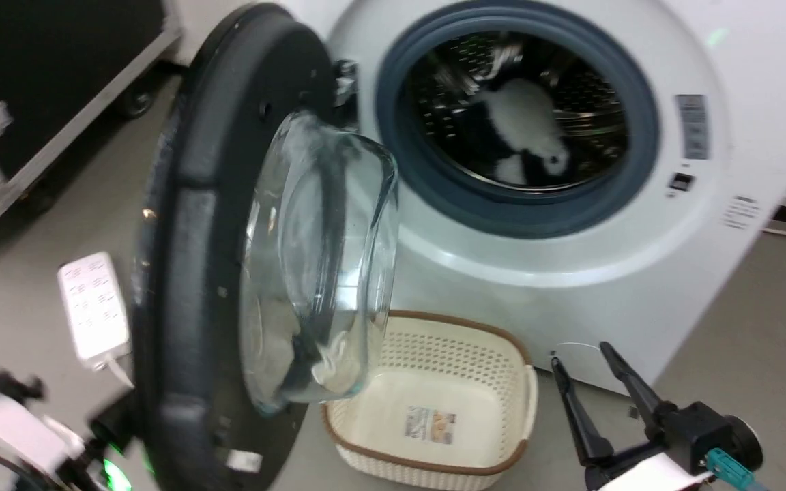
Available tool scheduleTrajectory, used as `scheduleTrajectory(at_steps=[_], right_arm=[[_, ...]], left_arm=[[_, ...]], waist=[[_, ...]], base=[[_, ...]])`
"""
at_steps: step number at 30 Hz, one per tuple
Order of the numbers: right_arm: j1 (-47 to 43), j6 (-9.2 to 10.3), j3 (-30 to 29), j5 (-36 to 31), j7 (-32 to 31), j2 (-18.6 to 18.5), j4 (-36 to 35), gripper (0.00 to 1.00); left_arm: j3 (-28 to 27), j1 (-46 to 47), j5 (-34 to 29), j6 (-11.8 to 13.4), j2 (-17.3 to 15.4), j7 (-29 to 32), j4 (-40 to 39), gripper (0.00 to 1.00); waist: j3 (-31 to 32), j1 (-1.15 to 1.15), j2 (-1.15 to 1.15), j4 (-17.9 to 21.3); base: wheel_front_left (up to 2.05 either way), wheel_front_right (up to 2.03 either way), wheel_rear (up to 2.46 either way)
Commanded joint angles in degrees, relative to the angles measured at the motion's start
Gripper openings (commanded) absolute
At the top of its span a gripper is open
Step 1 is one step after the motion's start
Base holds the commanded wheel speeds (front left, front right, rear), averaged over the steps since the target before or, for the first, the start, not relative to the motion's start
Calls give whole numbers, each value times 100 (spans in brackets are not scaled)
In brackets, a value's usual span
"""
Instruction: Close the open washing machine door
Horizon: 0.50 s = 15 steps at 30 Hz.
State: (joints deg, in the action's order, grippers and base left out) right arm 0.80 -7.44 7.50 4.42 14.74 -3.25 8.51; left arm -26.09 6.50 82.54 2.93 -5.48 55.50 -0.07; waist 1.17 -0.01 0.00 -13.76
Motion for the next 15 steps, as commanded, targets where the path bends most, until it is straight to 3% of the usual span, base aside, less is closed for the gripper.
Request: scheduleTrajectory(at_steps=[1,6,15], right_arm=[[-84,-5,-56,-35,26,12,-18,100],[-130,-5,-168,-116,26,11,-41,100],[-23,-5,-228,-161,26,-43,-164,100]], left_arm=[[106,-251,153,23,138,-4,-138,0],[790,-894,715,-51,254,-345,-418,0],[2702,-1117,1690,-561,259,-1909,-490,0]], waist=[[104,1,0,253],[67,1,0,711],[-406,1,0,1739]], base=[[0,0,0],[0,0,0],[0,0,0]])
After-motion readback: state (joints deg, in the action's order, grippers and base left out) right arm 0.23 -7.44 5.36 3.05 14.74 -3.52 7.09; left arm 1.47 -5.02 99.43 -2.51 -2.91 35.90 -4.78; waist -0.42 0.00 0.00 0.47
